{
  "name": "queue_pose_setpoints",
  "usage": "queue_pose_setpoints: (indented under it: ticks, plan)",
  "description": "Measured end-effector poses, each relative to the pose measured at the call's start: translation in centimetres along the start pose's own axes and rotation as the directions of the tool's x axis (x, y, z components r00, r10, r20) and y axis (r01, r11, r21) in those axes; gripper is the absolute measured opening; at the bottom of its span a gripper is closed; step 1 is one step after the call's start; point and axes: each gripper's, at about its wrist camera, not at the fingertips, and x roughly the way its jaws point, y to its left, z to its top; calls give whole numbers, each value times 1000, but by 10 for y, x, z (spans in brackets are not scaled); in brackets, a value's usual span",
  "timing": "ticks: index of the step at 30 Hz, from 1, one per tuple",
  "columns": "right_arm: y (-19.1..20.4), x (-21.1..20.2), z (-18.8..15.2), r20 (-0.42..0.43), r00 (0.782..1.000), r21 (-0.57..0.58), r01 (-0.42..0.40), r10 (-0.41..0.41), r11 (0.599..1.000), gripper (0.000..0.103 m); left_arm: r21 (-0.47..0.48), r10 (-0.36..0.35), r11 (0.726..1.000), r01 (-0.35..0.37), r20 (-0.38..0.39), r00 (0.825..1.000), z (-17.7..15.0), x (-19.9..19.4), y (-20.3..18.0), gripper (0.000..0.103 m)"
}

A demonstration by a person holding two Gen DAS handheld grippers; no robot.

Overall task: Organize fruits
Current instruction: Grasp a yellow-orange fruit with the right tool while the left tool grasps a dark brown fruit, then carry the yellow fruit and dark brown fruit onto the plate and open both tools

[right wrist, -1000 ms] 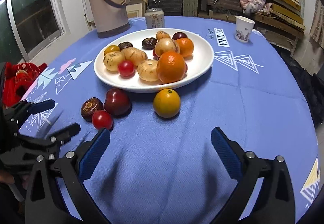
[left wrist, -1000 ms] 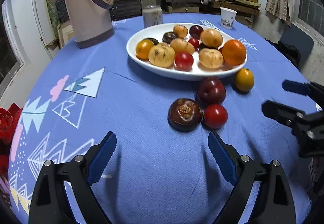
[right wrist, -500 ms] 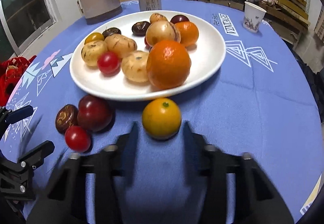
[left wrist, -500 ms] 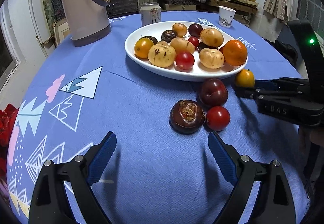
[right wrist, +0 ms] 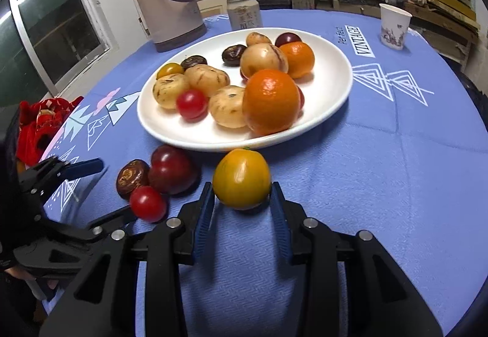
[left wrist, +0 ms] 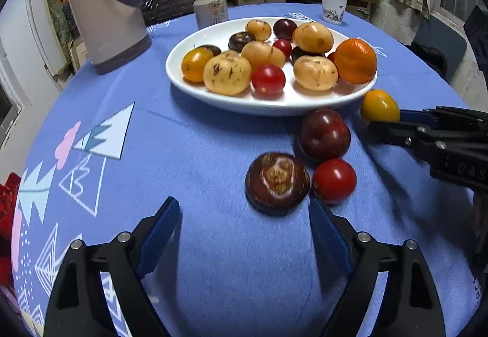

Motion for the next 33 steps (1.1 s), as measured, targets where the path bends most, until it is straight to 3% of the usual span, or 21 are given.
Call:
queue_pose_setpoints:
  ticks: [5, 7, 10, 19, 20, 21, 24, 33]
  plan:
    - [-1, -1, -1, 3, 1000, 1, 2, -2, 1000, 37, 22, -46, 999, 46, 11, 999, 8, 6, 0, 71]
    - [0, -3, -1, 12, 1000, 1, 0, 0, 1000, 37, 6, -98, 995, 98, 21, 995, 7, 6, 1, 56]
    - [0, -3, -2, 9, 1000, -8, 8, -8, 1000, 37, 38, -117, 993, 115, 38, 992, 6, 4, -6, 43]
    - [-3, 10, -2, -2, 1000, 6, 6, -6, 1000, 43, 31, -119, 993, 118, 43, 992, 5, 5, -7, 43]
    - [-3, 10, -2, -2, 1000, 6, 8, -8, 1000, 43, 29, -120, 992, 119, 43, 992, 5, 5, -7, 43]
    - [-2, 10, -2, -1, 1000, 3, 22, -22, 1000, 36, 28, -120, 993, 119, 44, 992, 5, 5, -7, 43]
    - [5, 6, -2, 14, 999, -32, 52, -51, 998, 36, 26, -117, 993, 116, 45, 992, 5, 4, -7, 43]
    - [5, -11, -1, 83, 997, -26, -3, 5, 1000, 36, 3, -89, 996, 89, 76, 993, -1, -16, -3, 42]
